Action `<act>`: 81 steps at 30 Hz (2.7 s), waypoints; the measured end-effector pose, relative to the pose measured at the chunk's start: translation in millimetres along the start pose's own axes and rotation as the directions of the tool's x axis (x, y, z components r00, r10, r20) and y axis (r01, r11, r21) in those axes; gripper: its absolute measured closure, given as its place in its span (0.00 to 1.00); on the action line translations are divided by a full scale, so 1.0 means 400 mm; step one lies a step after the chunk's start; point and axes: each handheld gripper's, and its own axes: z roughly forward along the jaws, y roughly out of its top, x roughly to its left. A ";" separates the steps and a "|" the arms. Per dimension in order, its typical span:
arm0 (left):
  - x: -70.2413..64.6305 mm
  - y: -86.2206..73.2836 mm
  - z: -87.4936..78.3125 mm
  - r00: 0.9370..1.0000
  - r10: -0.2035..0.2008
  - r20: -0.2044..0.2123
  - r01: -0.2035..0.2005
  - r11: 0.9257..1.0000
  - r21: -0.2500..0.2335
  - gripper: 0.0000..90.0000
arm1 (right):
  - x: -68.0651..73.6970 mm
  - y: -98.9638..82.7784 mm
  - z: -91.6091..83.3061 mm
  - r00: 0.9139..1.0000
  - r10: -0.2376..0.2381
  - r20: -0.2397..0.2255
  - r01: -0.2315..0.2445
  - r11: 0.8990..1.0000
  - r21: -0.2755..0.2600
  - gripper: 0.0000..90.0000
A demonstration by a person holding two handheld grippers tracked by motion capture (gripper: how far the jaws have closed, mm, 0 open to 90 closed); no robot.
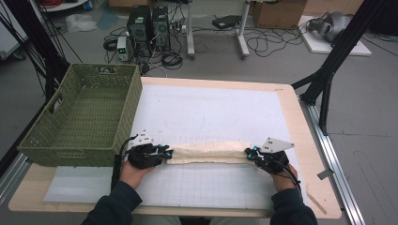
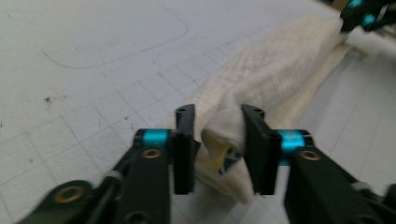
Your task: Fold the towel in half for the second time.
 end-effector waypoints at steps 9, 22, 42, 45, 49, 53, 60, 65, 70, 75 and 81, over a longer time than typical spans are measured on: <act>-0.008 0.074 -0.016 0.999 -0.033 0.026 0.037 0.988 -0.151 0.56 | 0.003 -0.002 -0.007 1.000 -0.019 -0.019 0.019 1.000 0.003 0.95; -0.020 0.019 0.052 1.000 0.014 -0.007 -0.014 0.999 0.047 0.72 | -0.006 0.000 -0.030 0.995 0.089 -0.034 -0.090 0.996 -0.025 0.73; -0.026 -0.008 0.065 0.999 0.041 -0.026 -0.038 0.995 0.092 0.71 | 0.097 0.109 0.133 0.984 0.169 -0.050 -0.168 0.986 0.018 0.63; -0.026 -0.007 0.064 0.999 0.043 -0.027 -0.041 0.995 0.094 0.71 | 0.087 0.084 0.127 0.983 0.181 -0.028 -0.180 0.983 0.030 0.64; -0.027 -0.008 0.064 0.998 0.046 -0.032 -0.043 0.995 0.093 0.71 | 0.066 0.060 0.104 0.979 0.203 -0.008 -0.202 0.979 0.030 0.64; -0.025 -0.008 0.063 0.998 0.048 -0.034 -0.045 0.994 0.096 0.71 | 0.053 0.046 0.085 0.977 0.214 0.007 -0.214 0.976 0.034 0.64; -0.025 -0.008 0.065 0.997 0.053 -0.050 -0.048 0.994 0.097 0.70 | 0.026 0.008 0.030 0.974 0.222 0.034 -0.224 0.973 0.048 0.67; -0.027 -0.008 0.064 0.995 0.073 -0.062 -0.066 0.992 0.109 0.74 | 0.021 -0.012 0.014 0.978 0.204 0.035 -0.206 0.976 0.068 0.71; -0.037 -0.009 0.068 0.987 0.131 -0.093 -0.118 0.983 0.139 0.81 | 0.024 -0.029 0.017 0.984 0.172 0.048 -0.176 0.982 0.074 0.72; -0.051 -0.010 0.070 0.968 0.215 -0.130 -0.193 0.967 0.164 0.85 | 0.024 -0.038 0.018 0.981 0.188 0.047 -0.190 0.980 0.056 0.72; -0.054 -0.014 0.067 0.966 0.219 -0.139 -0.196 0.967 0.160 0.86 | 0.024 -0.039 0.018 0.982 0.181 0.047 -0.183 0.982 0.053 0.71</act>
